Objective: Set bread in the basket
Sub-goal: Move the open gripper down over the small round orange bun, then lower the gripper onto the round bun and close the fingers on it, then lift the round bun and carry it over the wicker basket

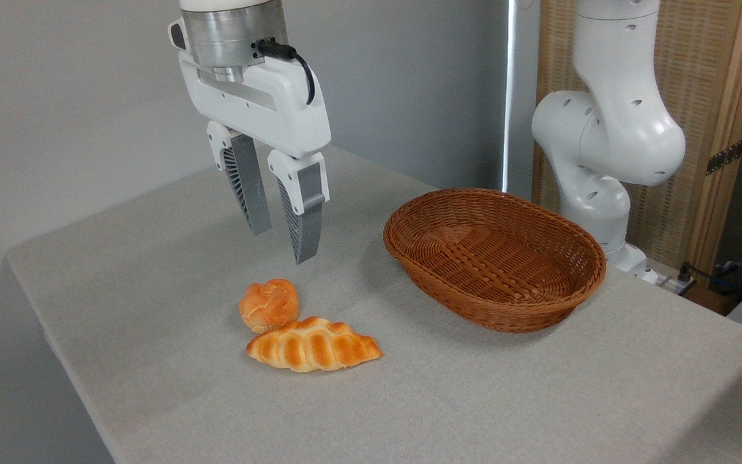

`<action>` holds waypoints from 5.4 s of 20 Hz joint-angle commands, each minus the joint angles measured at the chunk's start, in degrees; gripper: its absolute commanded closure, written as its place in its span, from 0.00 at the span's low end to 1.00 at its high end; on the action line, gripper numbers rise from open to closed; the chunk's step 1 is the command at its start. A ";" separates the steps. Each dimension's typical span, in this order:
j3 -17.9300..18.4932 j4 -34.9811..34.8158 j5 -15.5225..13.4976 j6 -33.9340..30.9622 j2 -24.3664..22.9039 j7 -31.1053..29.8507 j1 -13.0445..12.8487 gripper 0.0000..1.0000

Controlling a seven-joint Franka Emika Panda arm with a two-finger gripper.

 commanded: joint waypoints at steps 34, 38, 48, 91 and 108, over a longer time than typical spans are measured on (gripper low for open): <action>-7.67 -20.07 -2.16 16.17 -3.80 0.20 -1.77 0.00; -7.58 -24.84 -2.69 21.91 -4.51 -0.15 -5.55 0.00; -7.41 -29.15 -1.72 26.84 -4.51 0.55 -7.40 0.00; -8.02 -28.54 0.48 27.13 -4.84 0.29 -8.46 0.45; -0.55 -43.91 -2.95 -9.37 -35.36 11.98 -10.83 0.39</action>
